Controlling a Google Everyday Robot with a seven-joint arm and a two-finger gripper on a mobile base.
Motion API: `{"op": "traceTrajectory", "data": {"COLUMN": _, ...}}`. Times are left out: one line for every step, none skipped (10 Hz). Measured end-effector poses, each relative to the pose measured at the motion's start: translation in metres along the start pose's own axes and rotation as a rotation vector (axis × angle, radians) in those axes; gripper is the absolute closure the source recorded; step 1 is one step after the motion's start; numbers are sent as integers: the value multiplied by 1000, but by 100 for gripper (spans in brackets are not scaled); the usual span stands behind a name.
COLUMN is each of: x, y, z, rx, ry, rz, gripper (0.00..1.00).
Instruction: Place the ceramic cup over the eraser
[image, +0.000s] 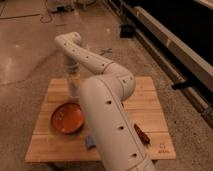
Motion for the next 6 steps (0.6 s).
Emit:
{"op": "traceTrajectory", "data": {"x": -4, "y": 6, "z": -15, "rx": 28, "ry": -3, "rz": -16, "gripper": 100}}
{"op": "traceTrajectory", "data": {"x": -8, "y": 10, "z": -23, "rx": 48, "ry": -9, "rz": -38, "gripper": 100}}
{"op": "traceTrajectory", "data": {"x": -8, "y": 16, "z": -31, "rx": 61, "ry": -12, "rz": -55, "gripper": 100}}
{"op": "traceTrajectory", "data": {"x": -10, "y": 21, "z": -34, "rx": 67, "ry": -15, "rz": -69, "gripper": 100}}
{"op": "traceTrajectory", "data": {"x": -13, "y": 27, "z": -42, "rx": 74, "ry": -18, "rz": -88, "gripper": 100}}
{"op": "traceTrajectory", "data": {"x": -12, "y": 32, "z": -48, "rx": 75, "ry": -15, "rz": -97, "gripper": 100}}
